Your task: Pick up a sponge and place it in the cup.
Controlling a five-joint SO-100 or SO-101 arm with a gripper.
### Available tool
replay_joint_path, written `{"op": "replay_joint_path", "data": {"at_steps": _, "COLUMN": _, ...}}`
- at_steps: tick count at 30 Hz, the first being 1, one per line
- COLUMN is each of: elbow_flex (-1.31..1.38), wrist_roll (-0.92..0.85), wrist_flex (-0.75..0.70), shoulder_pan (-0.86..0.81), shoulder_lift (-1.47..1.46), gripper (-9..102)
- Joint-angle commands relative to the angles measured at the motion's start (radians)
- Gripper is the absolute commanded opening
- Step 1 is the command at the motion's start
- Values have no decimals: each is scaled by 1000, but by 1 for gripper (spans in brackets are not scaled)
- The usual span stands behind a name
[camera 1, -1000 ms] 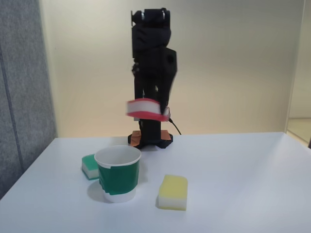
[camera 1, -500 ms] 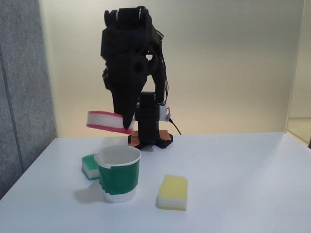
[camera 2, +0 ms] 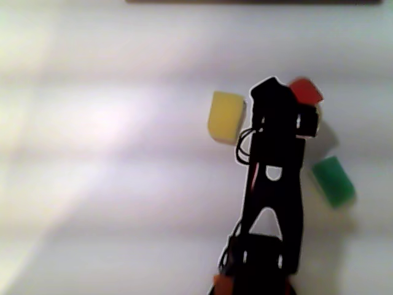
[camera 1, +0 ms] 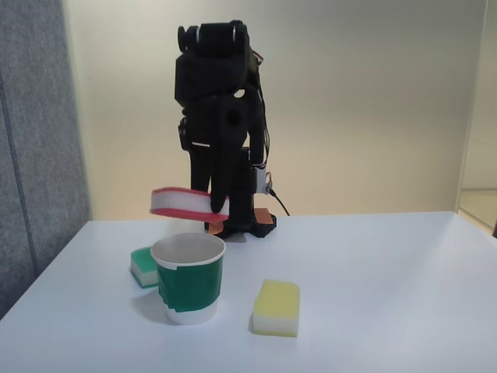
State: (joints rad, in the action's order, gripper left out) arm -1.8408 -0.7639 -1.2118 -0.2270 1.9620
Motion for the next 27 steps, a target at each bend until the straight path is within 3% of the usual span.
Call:
{"op": "replay_joint_path", "data": {"at_steps": 1, "elbow_flex": -8, "wrist_roll": -31, "wrist_flex": 9, "shoulder_pan": -5, "shoulder_lift": 41, "gripper": 27}}
{"op": "replay_joint_path", "data": {"at_steps": 6, "elbow_flex": -3, "wrist_roll": -38, "wrist_flex": 29, "shoulder_pan": -3, "shoulder_lift": 43, "gripper": 38}}
{"op": "replay_joint_path", "data": {"at_steps": 9, "elbow_flex": 2, "wrist_roll": -18, "wrist_flex": 32, "shoulder_pan": -3, "shoulder_lift": 52, "gripper": 37}}
{"op": "replay_joint_path", "data": {"at_steps": 12, "elbow_flex": -2, "wrist_roll": 26, "wrist_flex": 35, "shoulder_pan": 2, "shoulder_lift": 81, "gripper": 30}}
{"op": "replay_joint_path", "data": {"at_steps": 13, "elbow_flex": -6, "wrist_roll": 66, "wrist_flex": 26, "shoulder_pan": 8, "shoulder_lift": 100, "gripper": 23}}
{"op": "replay_joint_path", "data": {"at_steps": 17, "elbow_flex": -55, "wrist_roll": 321, "wrist_flex": 23, "shoulder_pan": 60, "shoulder_lift": 204, "gripper": 7}}
{"op": "replay_joint_path", "data": {"at_steps": 22, "elbow_flex": -126, "wrist_roll": 634, "wrist_flex": 18, "shoulder_pan": 107, "shoulder_lift": 379, "gripper": 4}}
{"op": "replay_joint_path", "data": {"at_steps": 27, "elbow_flex": -235, "wrist_roll": 746, "wrist_flex": -35, "shoulder_pan": 140, "shoulder_lift": 569, "gripper": 0}}
